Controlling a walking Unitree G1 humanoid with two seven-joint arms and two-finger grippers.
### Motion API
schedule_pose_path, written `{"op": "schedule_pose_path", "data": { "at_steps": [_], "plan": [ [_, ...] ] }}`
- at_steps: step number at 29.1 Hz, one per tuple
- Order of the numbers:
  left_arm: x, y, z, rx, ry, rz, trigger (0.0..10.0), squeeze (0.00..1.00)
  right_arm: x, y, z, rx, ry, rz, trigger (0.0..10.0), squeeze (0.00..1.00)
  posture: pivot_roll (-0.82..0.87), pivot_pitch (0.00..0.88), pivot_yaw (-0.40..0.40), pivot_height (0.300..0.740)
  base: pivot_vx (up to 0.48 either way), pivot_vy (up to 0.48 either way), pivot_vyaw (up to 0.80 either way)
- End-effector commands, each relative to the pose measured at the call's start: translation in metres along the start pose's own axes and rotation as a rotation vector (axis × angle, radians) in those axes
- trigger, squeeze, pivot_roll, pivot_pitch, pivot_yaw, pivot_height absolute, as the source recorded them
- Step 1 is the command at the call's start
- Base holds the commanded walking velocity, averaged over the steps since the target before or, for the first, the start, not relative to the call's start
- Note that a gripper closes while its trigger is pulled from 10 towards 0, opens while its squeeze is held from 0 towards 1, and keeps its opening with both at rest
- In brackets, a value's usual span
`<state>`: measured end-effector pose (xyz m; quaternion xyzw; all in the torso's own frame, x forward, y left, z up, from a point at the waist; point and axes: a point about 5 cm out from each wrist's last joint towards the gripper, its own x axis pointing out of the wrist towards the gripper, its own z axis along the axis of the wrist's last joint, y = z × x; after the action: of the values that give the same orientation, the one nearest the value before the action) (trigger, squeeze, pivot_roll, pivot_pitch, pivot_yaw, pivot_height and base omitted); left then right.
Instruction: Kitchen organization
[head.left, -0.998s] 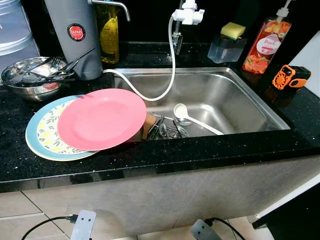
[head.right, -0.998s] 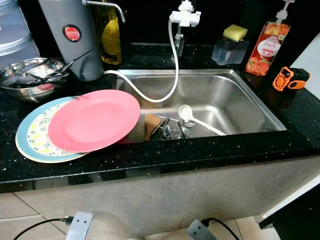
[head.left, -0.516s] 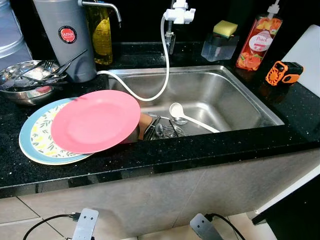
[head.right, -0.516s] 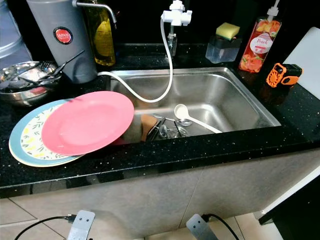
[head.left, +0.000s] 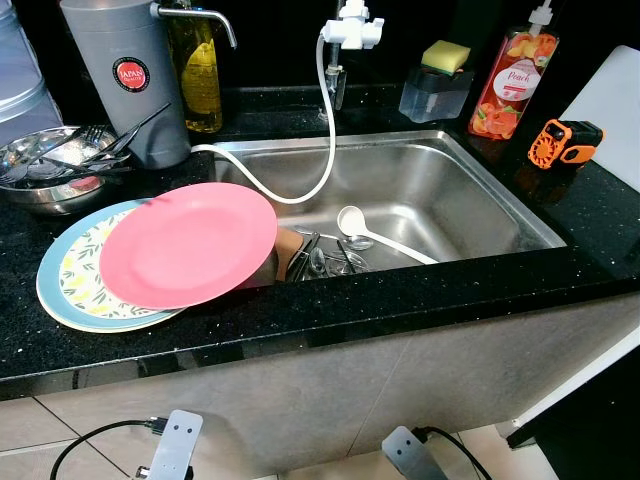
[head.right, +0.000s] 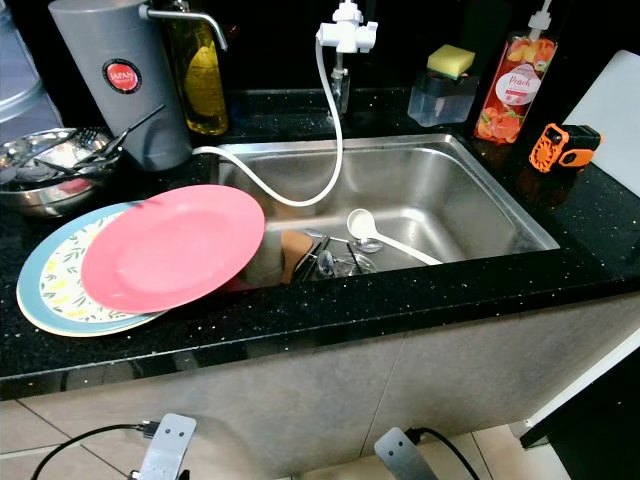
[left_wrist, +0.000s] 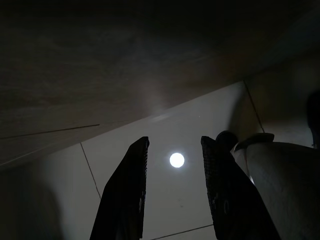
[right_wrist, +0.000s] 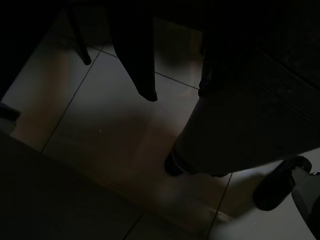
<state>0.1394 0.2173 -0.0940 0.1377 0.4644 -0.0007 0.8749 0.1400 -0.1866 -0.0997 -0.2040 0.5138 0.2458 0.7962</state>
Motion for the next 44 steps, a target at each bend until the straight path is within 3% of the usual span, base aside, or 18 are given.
{"op": "schedule_pose_path", "data": {
  "at_steps": [1, 6, 19, 31, 44],
  "plan": [
    [-0.001, 0.000, -0.006, 0.026, 0.018, -0.002, 10.0, 0.00, -0.001, 0.000, -0.006, 0.001, 0.016, 0.005, 10.0, 0.00, 0.18, 0.000, -0.067, 0.740, 0.000, 0.000, 0.00],
    [-0.002, 0.000, -0.008, 0.042, 0.025, 0.003, 10.0, 0.00, -0.003, -0.003, -0.009, -0.006, 0.019, -0.003, 10.0, 0.00, 0.18, 0.000, -0.066, 0.740, 0.000, 0.000, 0.00],
    [0.000, 0.001, 0.002, 0.049, -0.020, 0.028, 10.0, 0.00, 0.000, 0.002, -0.002, -0.029, 0.012, -0.003, 10.0, 0.00, 0.18, 0.000, -0.081, 0.740, 0.000, -0.469, 0.00],
    [0.000, 0.001, 0.003, 0.047, -0.031, 0.030, 10.0, 0.00, 0.001, 0.008, -0.004, -0.032, 0.022, 0.005, 10.0, 0.00, 0.18, 0.000, -0.079, 0.740, 0.000, 0.000, 0.00],
    [0.000, 0.001, 0.003, 0.072, -0.032, 0.024, 10.0, 0.00, 0.001, 0.004, 0.001, -0.035, 0.013, 0.002, 10.0, 0.00, 0.19, 0.000, -0.075, 0.740, 0.000, 0.000, 0.00]
  ]
}}
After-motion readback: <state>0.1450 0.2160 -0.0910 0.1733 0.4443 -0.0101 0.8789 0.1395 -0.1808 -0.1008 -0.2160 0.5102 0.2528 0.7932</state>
